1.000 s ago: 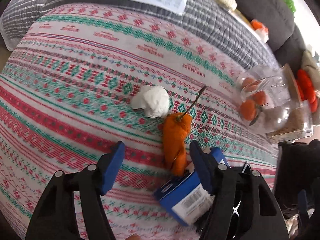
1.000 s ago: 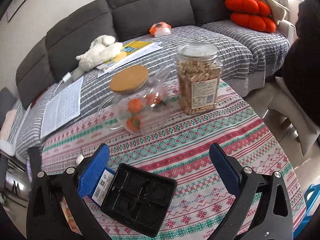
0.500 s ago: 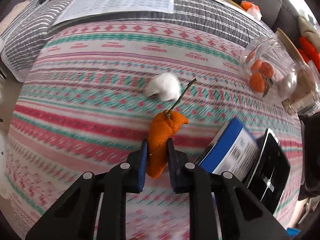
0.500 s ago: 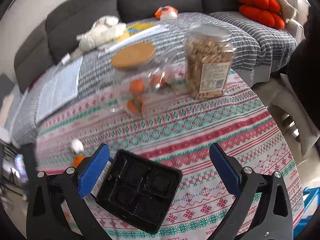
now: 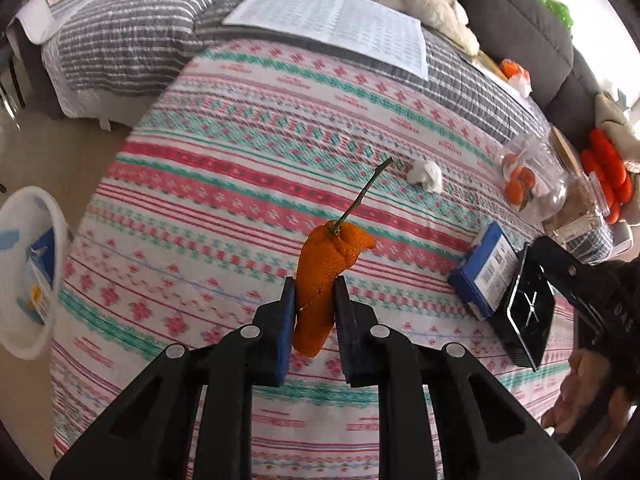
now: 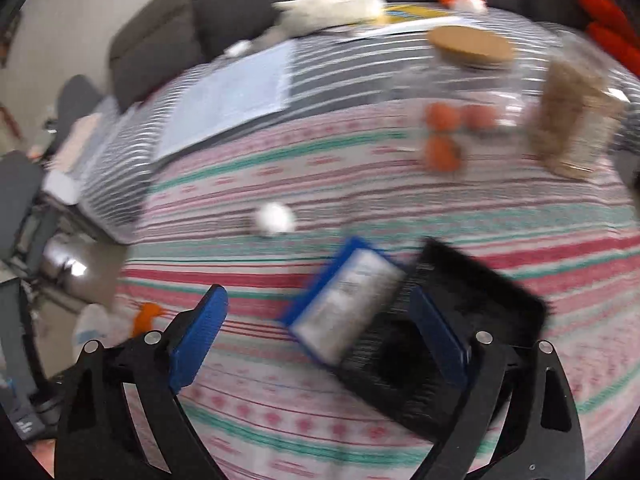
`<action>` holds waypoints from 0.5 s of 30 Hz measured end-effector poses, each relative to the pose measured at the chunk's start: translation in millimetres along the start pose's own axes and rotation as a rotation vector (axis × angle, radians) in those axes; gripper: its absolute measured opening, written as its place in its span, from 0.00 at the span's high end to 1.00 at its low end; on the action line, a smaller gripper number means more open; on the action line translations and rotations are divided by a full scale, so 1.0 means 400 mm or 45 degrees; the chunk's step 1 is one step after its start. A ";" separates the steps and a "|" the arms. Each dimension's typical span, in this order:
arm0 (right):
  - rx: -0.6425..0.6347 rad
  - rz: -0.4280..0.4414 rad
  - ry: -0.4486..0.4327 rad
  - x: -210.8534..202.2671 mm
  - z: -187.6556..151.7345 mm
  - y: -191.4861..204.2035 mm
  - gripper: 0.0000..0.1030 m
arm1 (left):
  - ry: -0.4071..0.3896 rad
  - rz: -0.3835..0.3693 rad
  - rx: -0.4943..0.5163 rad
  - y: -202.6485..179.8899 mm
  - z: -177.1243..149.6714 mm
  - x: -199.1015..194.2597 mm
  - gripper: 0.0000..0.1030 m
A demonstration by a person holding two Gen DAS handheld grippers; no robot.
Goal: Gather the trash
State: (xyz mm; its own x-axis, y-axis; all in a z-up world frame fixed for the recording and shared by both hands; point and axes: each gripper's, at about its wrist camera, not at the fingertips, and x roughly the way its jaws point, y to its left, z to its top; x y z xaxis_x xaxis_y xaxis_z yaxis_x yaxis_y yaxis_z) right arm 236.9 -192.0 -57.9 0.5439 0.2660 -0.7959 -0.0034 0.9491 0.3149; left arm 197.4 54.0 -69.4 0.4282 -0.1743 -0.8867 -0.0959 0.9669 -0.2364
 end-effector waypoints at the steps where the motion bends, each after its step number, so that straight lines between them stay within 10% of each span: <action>1: -0.004 0.001 0.002 0.014 0.007 0.004 0.14 | -0.017 0.016 0.007 0.003 0.004 -0.006 0.82; 10: -0.131 -0.170 0.022 0.151 0.075 0.081 0.15 | -0.176 0.030 0.016 0.053 0.051 -0.105 0.82; 15: -0.114 -0.210 0.169 0.254 0.105 0.129 0.34 | -0.291 0.149 0.055 0.085 0.074 -0.144 0.81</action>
State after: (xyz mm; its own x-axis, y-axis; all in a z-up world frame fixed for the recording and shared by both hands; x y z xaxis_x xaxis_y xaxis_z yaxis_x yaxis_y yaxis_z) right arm 327.2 -123.1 -100.7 0.4283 0.1205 -0.8956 -0.0014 0.9912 0.1327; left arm 195.9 102.3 -14.7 0.6090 -0.0189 -0.7930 -0.1204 0.9859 -0.1160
